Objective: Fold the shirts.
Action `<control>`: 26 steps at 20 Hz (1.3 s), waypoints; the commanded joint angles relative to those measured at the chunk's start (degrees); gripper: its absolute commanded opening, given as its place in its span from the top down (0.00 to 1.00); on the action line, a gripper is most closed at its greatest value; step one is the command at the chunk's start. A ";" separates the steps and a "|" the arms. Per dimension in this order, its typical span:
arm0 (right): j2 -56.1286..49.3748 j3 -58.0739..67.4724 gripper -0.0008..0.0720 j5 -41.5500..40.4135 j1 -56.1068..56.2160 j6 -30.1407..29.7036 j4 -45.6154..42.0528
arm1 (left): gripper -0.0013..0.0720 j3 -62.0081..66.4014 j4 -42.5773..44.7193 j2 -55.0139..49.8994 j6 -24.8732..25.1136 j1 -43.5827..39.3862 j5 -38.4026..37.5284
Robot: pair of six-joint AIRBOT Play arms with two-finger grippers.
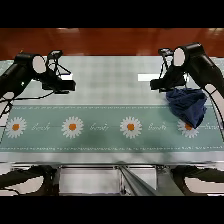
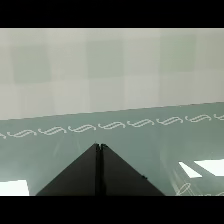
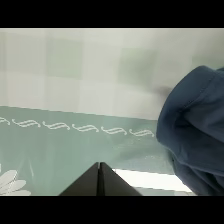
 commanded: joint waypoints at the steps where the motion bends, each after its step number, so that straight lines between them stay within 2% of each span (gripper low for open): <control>1: 0.00 0.02 0.94 0.02 0.04 0.00 0.00 | 0.96 -0.02 0.02 -0.04 0.02 0.00 0.02; 15: 0.00 0.02 0.94 -0.11 0.04 0.00 0.00 | 0.96 -0.02 0.02 -0.04 0.02 0.00 0.02; 20: 0.00 0.04 0.92 -16.94 0.04 -0.17 -1.81 | 0.95 -0.02 0.17 -0.07 0.02 0.02 3.43; 21: 0.02 0.04 0.65 -20.72 0.02 -0.15 -3.69 | 0.88 -0.02 0.46 -0.11 0.02 0.02 5.31; 22: 0.00 0.52 0.42 -22.32 0.02 -0.74 -7.67 | 0.61 0.00 0.94 -0.11 0.04 0.02 6.25; 23: 0.02 1.75 0.41 -21.14 -0.31 -0.74 -13.49 | 0.29 0.11 3.54 -0.09 0.13 0.04 6.62; 25: 0.15 5.07 0.41 -13.25 -3.58 -1.40 -20.83 | 0.28 0.87 8.39 0.42 0.04 1.31 3.39; 26: 0.94 5.18 0.41 -10.14 -6.78 -2.82 -20.33 | 0.28 0.63 8.24 1.57 0.20 2.51 2.73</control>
